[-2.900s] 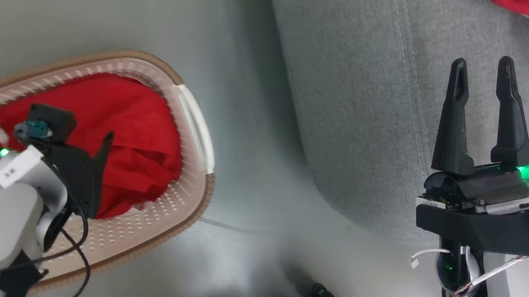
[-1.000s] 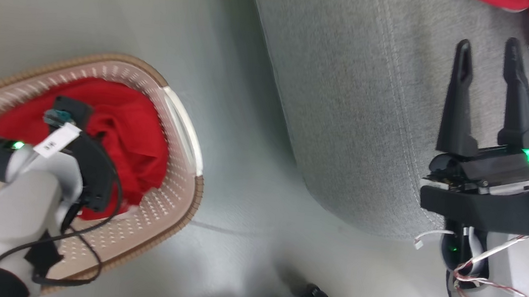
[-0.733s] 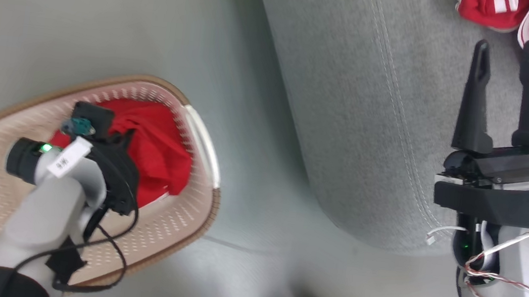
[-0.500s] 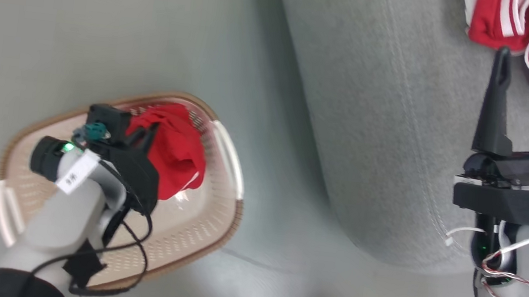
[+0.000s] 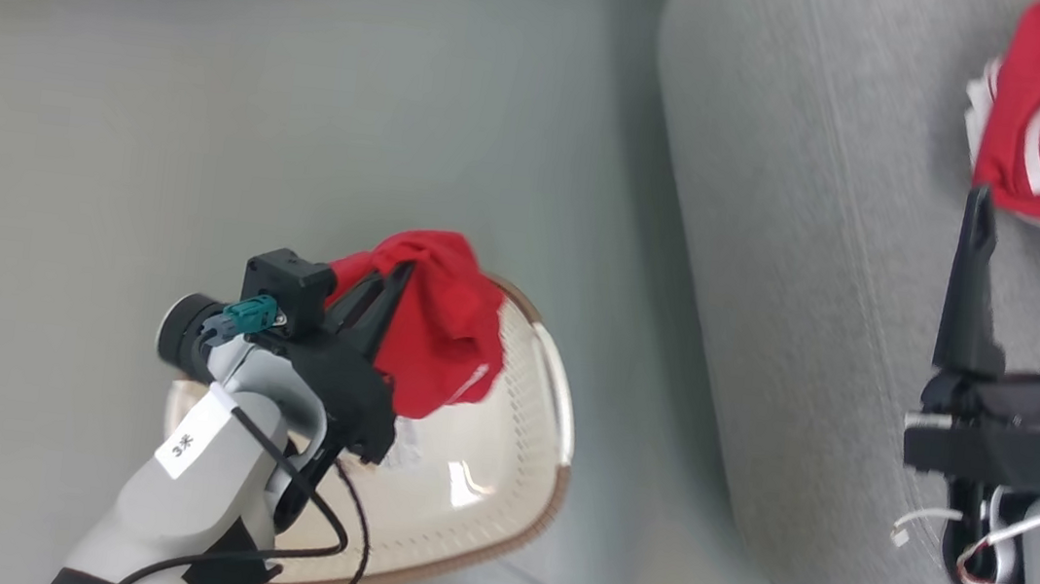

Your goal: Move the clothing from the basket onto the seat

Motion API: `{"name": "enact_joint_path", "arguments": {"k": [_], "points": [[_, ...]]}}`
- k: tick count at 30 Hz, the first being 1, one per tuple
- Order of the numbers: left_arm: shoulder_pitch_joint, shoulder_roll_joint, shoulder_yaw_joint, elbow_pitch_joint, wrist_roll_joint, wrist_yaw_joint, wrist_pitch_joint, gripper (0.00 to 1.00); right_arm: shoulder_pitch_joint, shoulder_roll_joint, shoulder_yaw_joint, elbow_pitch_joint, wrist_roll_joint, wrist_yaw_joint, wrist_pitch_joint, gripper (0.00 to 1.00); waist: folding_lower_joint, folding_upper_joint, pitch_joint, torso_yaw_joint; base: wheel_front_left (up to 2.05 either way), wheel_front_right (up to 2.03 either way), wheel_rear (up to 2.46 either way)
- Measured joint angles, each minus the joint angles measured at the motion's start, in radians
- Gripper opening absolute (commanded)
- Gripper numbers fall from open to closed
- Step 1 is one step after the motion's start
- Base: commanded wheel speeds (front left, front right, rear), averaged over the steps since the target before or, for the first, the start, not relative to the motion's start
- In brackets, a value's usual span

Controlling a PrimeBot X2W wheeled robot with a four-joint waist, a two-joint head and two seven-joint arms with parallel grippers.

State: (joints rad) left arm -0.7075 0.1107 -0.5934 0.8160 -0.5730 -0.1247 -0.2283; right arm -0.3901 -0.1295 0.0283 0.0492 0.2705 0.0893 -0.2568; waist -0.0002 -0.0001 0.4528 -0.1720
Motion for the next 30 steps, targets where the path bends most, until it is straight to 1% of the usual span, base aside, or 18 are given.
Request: {"name": "enact_joint_path", "arguments": {"k": [7,15,23,30], "points": [[0.01,0.013,-0.026,-0.134,-0.044,0.0,-0.012,0.0,0.067,-0.003,0.006,0.035,0.002,0.01,0.0,1.0,0.0,0.0,-0.102,0.068,0.0,0.0,0.0],[0.01,0.036,-0.044,-0.245,-0.062,-0.002,-0.016,0.0,0.114,-0.008,0.067,0.08,0.003,0.026,0.0,1.0,0.0,0.0,-0.223,0.125,0.0,0.0,0.0],[0.019,0.046,-0.047,-0.309,-0.075,-0.003,-0.016,0.0,0.187,-0.016,0.13,0.09,0.003,0.031,0.0,1.0,0.0,0.0,-0.34,0.152,0.0,0.0,0.0],[0.037,0.046,-0.047,-0.374,-0.09,-0.007,-0.016,0.0,0.214,-0.02,0.171,0.072,0.012,0.034,0.0,1.0,0.0,0.0,-0.402,0.163,0.0,0.0,0.0]]}}
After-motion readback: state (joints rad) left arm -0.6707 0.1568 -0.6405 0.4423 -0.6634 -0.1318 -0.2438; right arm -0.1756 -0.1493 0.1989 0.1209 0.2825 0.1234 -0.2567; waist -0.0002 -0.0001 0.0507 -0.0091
